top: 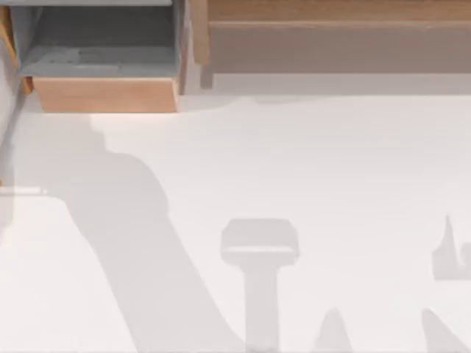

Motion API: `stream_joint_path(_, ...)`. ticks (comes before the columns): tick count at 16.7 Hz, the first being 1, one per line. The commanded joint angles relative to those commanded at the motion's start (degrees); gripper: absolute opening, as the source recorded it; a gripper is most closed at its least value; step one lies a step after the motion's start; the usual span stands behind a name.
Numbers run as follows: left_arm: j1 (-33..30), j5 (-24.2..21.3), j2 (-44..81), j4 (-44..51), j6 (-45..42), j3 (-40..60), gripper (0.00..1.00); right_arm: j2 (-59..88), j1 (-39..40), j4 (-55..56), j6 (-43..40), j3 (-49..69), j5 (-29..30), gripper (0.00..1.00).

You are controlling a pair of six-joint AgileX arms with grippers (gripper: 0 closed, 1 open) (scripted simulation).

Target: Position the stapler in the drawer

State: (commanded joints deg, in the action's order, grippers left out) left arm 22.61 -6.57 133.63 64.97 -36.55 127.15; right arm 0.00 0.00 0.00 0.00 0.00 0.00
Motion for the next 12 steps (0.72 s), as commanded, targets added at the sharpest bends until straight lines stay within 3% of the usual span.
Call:
stream_joint_path(5, 7.90, -4.72, -11.51, -21.17, -16.00, -14.63, 1.00, 0.00, 0.00, 0.00, 0.00, 0.00, 0.00, 1.00)
stream_joint_path(12, 20.23, -10.11, -21.14, -59.24, -40.01, -41.84, 1.00, 0.00, 0.00, 0.00, 0.00, 0.00, 0.00, 1.00)
